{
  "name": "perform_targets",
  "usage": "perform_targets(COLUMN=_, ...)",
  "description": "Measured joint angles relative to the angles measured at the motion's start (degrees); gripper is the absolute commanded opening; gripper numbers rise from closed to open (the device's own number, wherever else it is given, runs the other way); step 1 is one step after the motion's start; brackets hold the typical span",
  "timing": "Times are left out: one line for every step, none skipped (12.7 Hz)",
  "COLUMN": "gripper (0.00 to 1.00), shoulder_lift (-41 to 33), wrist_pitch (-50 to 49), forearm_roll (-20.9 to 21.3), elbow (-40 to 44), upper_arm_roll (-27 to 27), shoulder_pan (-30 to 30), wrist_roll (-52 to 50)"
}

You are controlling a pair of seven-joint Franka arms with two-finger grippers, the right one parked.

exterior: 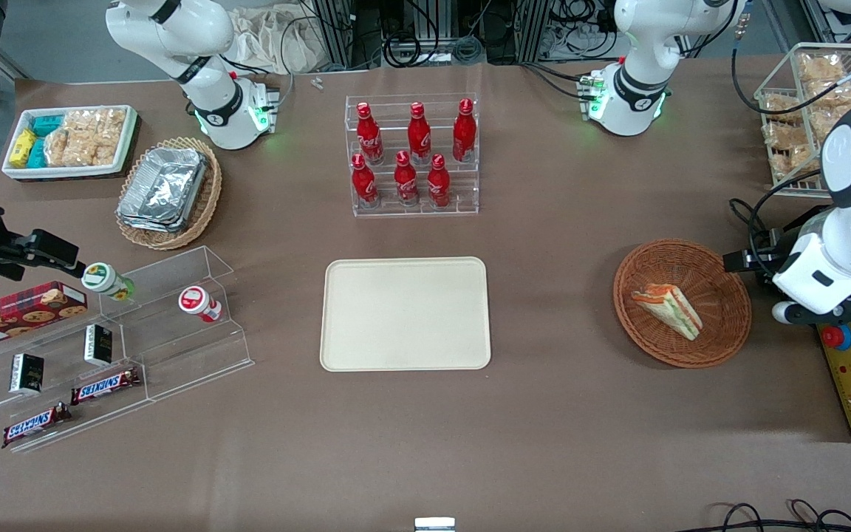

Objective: Place sandwich from basket to tray

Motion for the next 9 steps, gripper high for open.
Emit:
perform_targets(gripper=1.00, shoulder_lift=-0.1, wrist_pitch=0.0, forearm_roll=-0.3, elbow=0.0, upper_arm_roll=0.2, shoulder_pan=0.0, wrist_roll=0.0)
perform_targets(gripper=1.00, shoulder_lift=-0.1, wrist_pitch=0.0, forearm_roll=-0.7, elbow=0.0, upper_arm_roll=0.4, shoulder_pan=0.0, wrist_roll=0.0)
perform_targets(gripper=1.00, shoulder_lift=-0.1, wrist_pitch=0.0, forearm_roll=-0.9, elbow=0.0, upper_arm_roll=0.4, shoulder_pan=0.0, wrist_roll=0.0)
perform_targets(gripper=1.00, shoulder_lift=-0.1, wrist_pitch=0.0, forearm_roll=-0.9, elbow=0.0, upper_arm_roll=0.4, shoulder_pan=0.0, wrist_roll=0.0)
perform_targets(gripper=1.00, shoulder_lift=-0.1, wrist_pitch=-0.3, forearm_roll=-0.9, elbow=-0.1, upper_arm_roll=0.4, shoulder_pan=0.0, wrist_roll=0.3)
perform_targets(gripper=1.00, shoulder_lift=-0.1, wrist_pitch=-0.5, forearm_roll=-0.7, elbow=-0.5, upper_arm_roll=0.4, shoulder_pan=0.0, wrist_roll=0.7)
perform_targets(gripper=1.00, shoulder_lift=-0.1, wrist_pitch=-0.5, forearm_roll=-0.7, elbow=-1.5, upper_arm_roll=0.6, shoulder_pan=0.0, wrist_roll=1.2)
perform_targets(gripper=1.00, shoulder_lift=-0.2, wrist_pitch=-0.2, forearm_roll=-0.7, elbow=-2.7, upper_arm_roll=0.7, shoulder_pan=0.0, wrist_roll=1.3)
perform_targets(gripper=1.00, shoulder_lift=-0.6, wrist_pitch=1.2, forearm_roll=-0.7, elbow=-4.6, upper_arm_roll=1.0, shoulder_pan=0.2, wrist_roll=1.3)
